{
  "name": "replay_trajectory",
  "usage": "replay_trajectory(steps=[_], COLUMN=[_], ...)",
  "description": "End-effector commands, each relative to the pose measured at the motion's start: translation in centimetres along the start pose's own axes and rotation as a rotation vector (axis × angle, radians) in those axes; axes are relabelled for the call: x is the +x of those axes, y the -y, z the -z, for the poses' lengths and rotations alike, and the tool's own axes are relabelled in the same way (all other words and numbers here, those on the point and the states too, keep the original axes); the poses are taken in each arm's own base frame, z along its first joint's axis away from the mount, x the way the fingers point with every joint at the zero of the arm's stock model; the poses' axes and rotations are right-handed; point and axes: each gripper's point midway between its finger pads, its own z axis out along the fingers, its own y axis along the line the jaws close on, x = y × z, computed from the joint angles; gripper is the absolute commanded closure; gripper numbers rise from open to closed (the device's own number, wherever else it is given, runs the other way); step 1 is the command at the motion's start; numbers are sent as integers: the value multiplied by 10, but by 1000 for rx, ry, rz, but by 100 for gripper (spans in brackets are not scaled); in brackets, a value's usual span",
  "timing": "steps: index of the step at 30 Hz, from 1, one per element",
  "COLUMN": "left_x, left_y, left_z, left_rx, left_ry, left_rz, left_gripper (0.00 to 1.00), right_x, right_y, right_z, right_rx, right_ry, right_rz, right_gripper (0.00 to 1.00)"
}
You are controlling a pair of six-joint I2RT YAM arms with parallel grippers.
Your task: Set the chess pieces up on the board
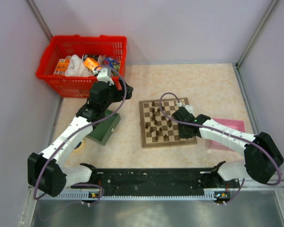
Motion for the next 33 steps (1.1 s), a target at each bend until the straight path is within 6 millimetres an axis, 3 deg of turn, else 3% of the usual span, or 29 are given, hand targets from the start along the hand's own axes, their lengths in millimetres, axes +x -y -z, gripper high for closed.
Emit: replay_trajectory(steps=[1,9,10,11,22,33], left_x=[-16,-18,-17,-17,-17,-17], left_y=[13,12,12,12,12,10], left_z=[-4,-5,-5,-5,-5,-3], left_rx=[59,54,53,55,54,45], left_ry=[57,61,60,59,54,61], left_rz=[18,13,13,12,10,8], left_gripper=[1,1,1,1,1,1], right_x=[-6,-6,-49,-7,-10,-11], right_y=[4,8,5,9,13,-5], right_z=[-5,-4,67,-3,-2,-7], right_rx=[13,28,-149,28,33,-44], right_ry=[29,32,292,35,39,28], right_rz=[-19,-23,-123,-23,2,-22], right_gripper=[85,83,83,83,82,78])
